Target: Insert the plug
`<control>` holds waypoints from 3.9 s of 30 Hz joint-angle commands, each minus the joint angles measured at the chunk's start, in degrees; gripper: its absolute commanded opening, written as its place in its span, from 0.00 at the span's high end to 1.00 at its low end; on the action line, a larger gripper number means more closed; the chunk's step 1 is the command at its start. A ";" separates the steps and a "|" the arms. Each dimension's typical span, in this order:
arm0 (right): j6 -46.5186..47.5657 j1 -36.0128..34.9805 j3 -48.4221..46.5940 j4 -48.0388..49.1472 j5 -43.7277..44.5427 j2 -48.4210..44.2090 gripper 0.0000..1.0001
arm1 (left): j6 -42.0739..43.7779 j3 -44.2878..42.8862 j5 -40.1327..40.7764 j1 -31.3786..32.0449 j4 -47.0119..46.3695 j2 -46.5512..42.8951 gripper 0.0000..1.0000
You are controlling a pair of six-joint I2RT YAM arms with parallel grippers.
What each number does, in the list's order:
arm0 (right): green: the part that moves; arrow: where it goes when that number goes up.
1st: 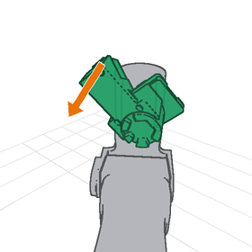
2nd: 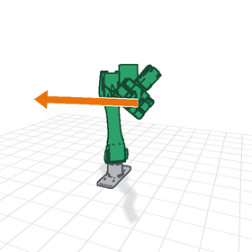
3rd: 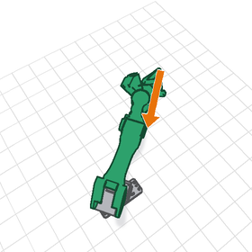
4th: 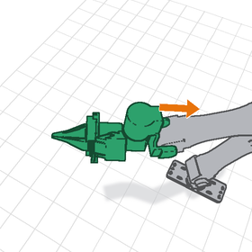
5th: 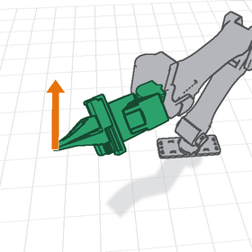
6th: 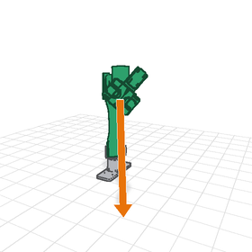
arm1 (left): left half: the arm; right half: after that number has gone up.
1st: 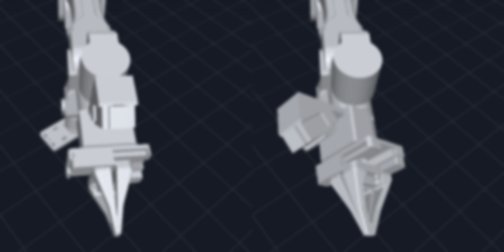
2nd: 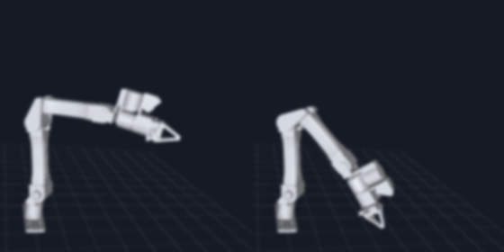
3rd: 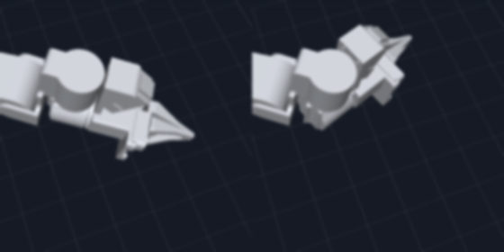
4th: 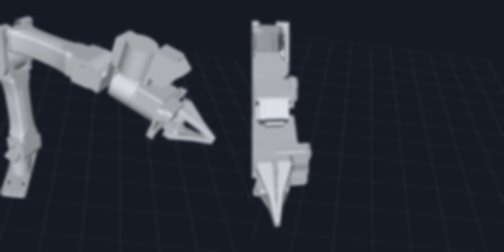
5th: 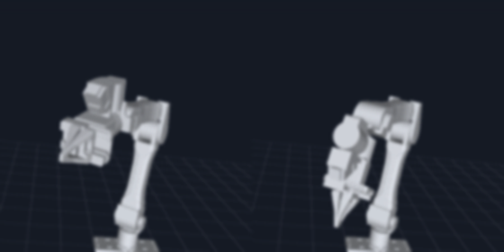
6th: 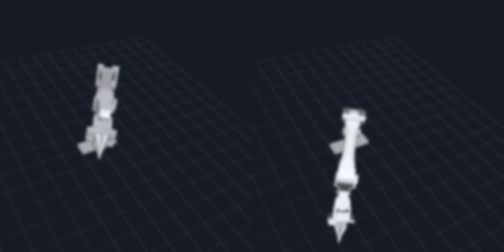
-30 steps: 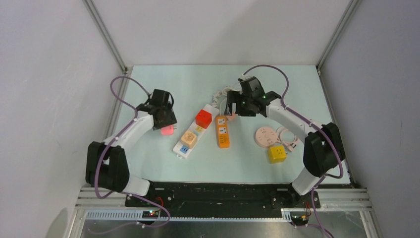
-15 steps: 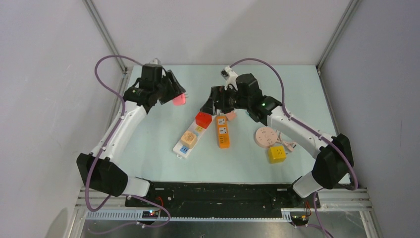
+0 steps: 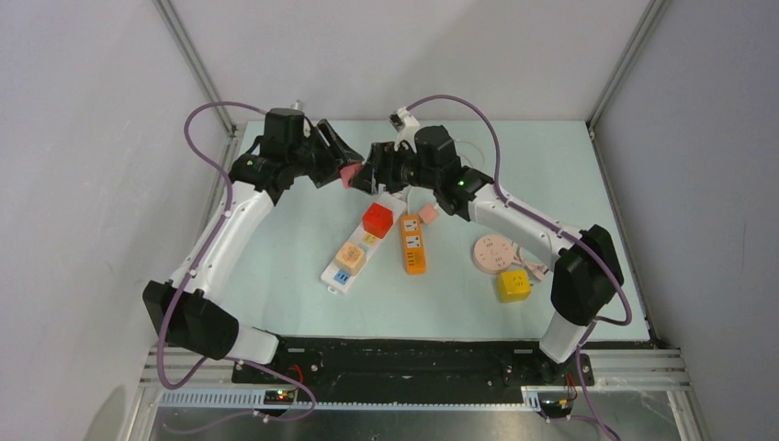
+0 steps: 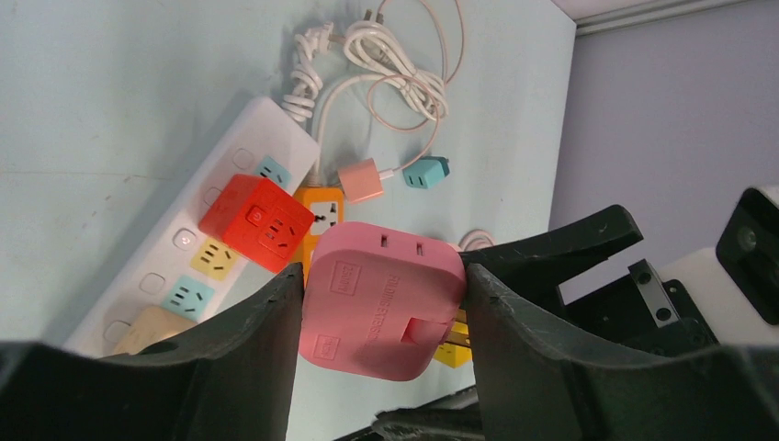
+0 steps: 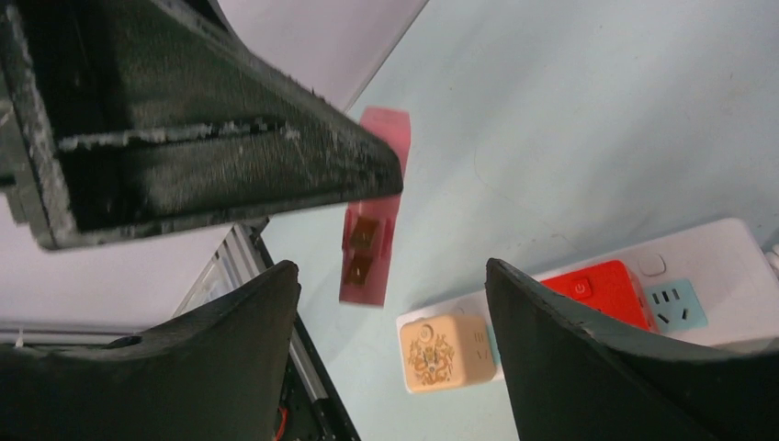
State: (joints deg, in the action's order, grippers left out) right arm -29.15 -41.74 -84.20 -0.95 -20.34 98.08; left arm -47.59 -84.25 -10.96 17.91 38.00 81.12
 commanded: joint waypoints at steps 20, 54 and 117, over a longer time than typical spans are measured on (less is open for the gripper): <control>-5.28 -0.76 -2.72 5.55 1.61 0.05 0.99 | -0.25 -3.47 -4.33 -0.49 -0.45 -1.58 0.43; -66.06 10.41 1.06 51.90 -22.27 0.68 1.00 | -8.72 9.43 -14.72 -0.53 -39.95 -15.06 0.29; -16.00 22.71 7.97 -12.86 -9.48 -15.92 0.57 | 35.59 4.85 5.78 9.88 -3.33 0.97 1.00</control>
State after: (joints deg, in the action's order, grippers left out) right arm -53.78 -20.60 -75.81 -0.56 -35.53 85.03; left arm -21.71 -76.36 -11.64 25.63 29.76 76.79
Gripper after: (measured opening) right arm 0.426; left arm 0.212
